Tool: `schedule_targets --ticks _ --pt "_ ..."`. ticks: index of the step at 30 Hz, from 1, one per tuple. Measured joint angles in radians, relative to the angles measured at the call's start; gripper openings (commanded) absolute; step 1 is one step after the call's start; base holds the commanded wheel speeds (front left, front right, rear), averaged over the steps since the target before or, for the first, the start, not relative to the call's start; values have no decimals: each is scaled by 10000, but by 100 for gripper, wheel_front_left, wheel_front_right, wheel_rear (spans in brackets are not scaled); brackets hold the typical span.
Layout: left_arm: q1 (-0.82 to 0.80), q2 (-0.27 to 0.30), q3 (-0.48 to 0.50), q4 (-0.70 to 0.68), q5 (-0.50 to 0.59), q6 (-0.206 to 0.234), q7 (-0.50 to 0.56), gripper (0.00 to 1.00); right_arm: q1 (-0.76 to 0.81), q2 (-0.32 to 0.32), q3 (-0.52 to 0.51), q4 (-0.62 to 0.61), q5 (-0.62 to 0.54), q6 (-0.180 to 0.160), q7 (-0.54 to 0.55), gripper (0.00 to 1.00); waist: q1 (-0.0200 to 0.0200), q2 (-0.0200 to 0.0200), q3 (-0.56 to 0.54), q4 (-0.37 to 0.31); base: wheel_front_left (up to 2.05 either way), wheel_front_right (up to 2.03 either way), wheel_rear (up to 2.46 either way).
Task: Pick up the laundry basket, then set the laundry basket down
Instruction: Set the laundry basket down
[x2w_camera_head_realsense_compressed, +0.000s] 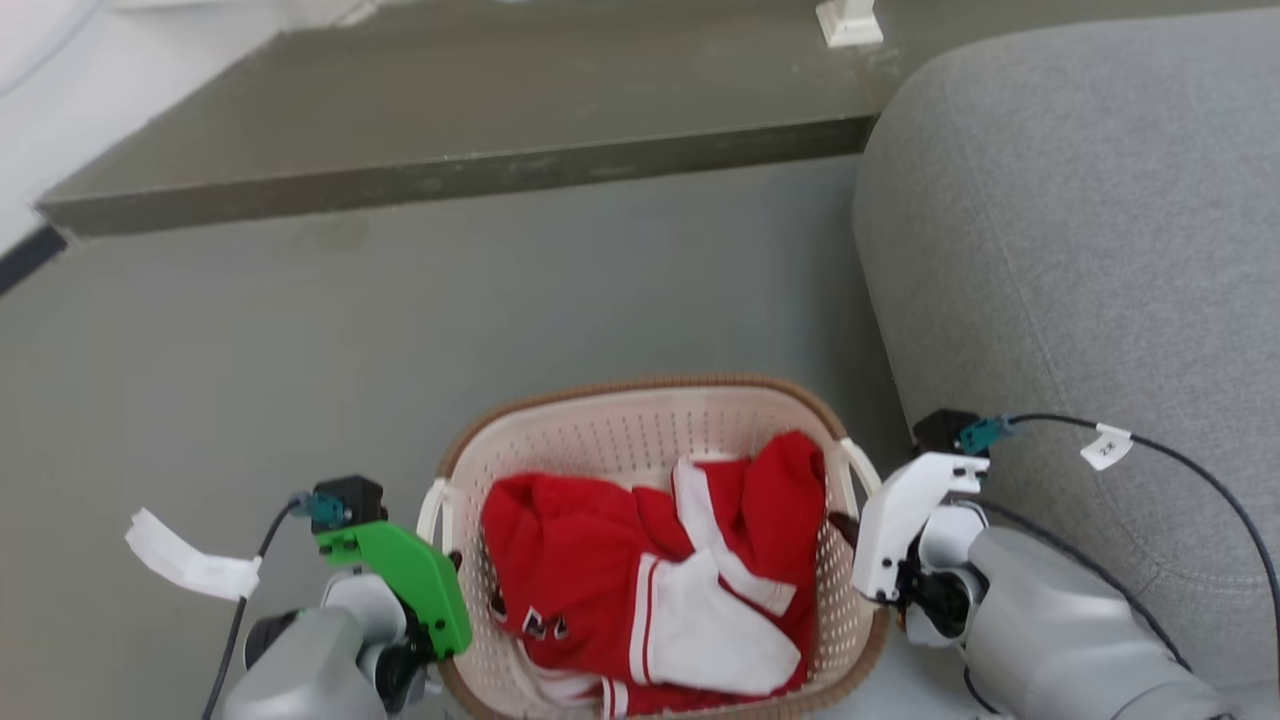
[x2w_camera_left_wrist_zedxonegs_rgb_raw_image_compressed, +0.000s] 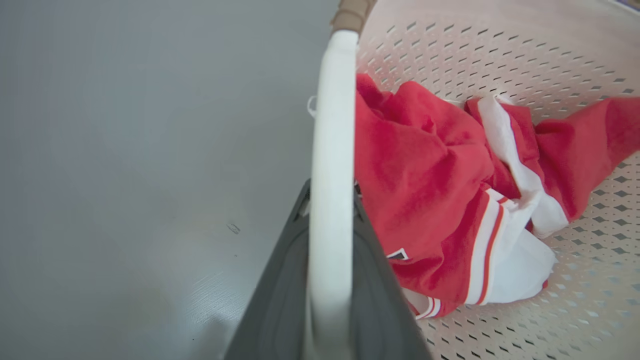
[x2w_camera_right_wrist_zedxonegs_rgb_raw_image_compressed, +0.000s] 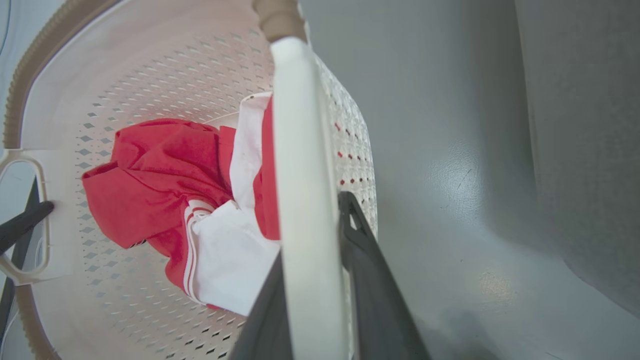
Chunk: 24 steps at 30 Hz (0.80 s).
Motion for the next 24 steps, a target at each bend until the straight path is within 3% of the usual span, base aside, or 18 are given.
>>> schedule_targets --ticks 24 --pt "-1777 313 311 -336 123 0 -1651 0 -1772 -17 -140 -336 -36 0 -1542 0 1 0 2739 13 0 0 0"
